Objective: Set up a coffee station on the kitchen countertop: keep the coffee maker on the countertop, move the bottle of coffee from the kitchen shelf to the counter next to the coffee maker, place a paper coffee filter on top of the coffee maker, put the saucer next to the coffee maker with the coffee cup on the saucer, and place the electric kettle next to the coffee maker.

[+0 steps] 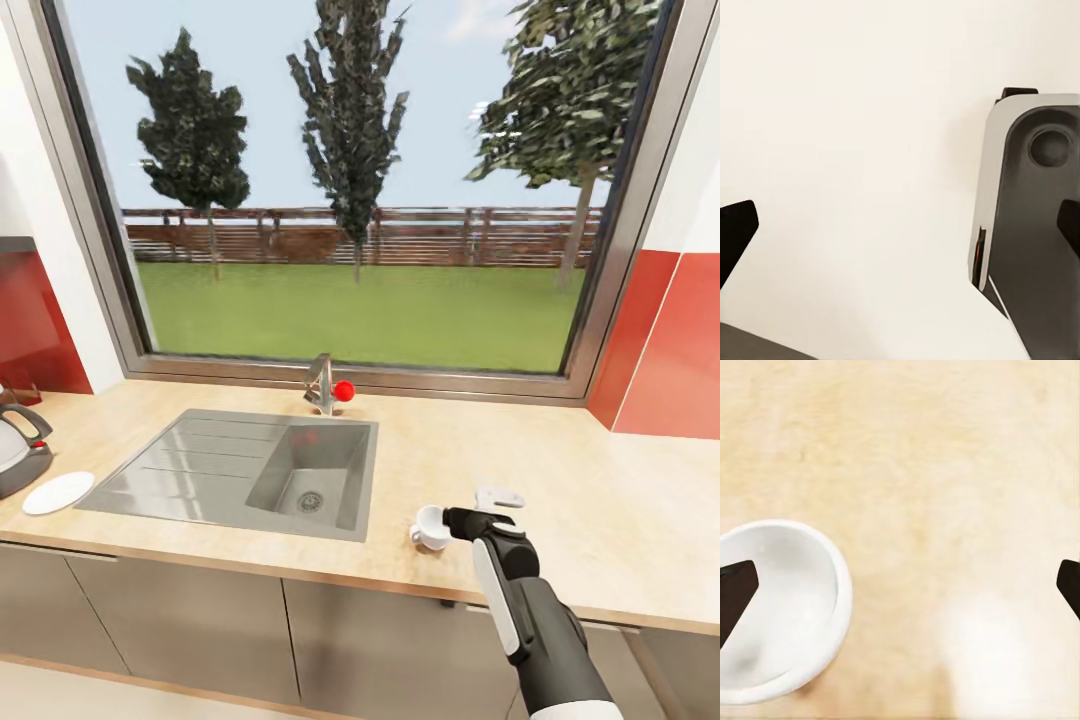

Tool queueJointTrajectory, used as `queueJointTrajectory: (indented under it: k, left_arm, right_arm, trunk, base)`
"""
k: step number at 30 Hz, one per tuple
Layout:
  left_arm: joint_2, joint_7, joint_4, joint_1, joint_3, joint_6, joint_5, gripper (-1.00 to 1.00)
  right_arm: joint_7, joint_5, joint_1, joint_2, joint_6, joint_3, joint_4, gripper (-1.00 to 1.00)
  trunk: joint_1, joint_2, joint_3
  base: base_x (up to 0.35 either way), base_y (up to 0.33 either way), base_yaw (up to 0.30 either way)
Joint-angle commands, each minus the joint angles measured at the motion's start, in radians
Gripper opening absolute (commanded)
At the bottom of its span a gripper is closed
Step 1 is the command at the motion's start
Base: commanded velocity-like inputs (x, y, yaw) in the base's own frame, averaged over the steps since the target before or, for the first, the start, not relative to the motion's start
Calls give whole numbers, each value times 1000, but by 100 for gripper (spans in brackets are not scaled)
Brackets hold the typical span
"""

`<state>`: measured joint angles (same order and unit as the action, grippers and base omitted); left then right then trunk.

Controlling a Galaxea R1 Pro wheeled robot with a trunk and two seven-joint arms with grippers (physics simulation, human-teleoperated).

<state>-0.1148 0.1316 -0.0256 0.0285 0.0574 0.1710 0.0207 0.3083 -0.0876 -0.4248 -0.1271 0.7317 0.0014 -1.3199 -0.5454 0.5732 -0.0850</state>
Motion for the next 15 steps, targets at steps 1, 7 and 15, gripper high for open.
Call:
queueJointTrajectory:
  k: [1,7,15]
  left_arm:
    - [0,1,1,1,5,4,2,100]
    - [0,0,1,1,5,4,2,100]
    - [0,1,1,1,5,4,2,100]
  right_arm:
    - [8,-9,-1,0,3,0,3,100]
    - [8,-12,-1,0,3,0,64,100]
    - [8,-12,-2,0,2,0,73,100]
  trunk:
    - [0,2,-2]
    - [0,2,-2]
    - [0,2,-2]
  base:
    - [0,0,0]
    - [0,0,0]
    - [0,13,0]
